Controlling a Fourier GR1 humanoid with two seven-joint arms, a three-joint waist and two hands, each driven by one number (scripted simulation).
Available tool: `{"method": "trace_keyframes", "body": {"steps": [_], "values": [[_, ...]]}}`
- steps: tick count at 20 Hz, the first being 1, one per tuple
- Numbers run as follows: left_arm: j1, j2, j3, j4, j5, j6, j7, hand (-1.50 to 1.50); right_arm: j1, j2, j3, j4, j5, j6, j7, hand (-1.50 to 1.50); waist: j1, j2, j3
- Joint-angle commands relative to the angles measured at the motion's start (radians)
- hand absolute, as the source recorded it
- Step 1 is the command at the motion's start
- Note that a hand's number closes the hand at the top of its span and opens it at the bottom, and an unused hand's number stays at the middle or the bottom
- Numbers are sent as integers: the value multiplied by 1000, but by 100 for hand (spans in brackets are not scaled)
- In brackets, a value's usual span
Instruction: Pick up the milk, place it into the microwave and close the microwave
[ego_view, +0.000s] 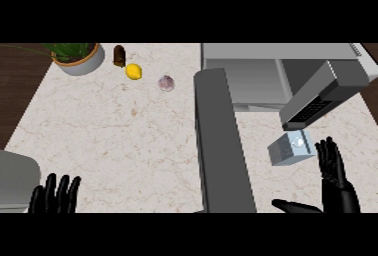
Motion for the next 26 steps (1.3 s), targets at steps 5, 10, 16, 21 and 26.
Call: {"method": "trace_keyframes", "body": {"steps": [5, 10, 16, 21, 26], "values": [[70, 15, -8, 8, 25, -13, -67, -150, -159, -103, -119, 359, -28, 39, -199, -150, 2, 1, 0], [-7, 1, -21, 93, 0, 3, -76, -150, -241, -101, -128, 547, -12, 15, -318, -150, -2, 1, 0], [91, 19, -81, -5, -20, 16, -72, -150, -320, -128, -148, 744, 4, -11, -428, -150, 1, 1, 0], [94, 47, -35, 1, 33, -5, -113, -150, -364, -141, -137, 848, 31, -22, -497, -150, 3, 1, 1], [133, 55, -70, -35, 18, 6, -103, -150, -402, -144, -128, 884, 27, 3, -528, -150, 4, 1, 1]]}}
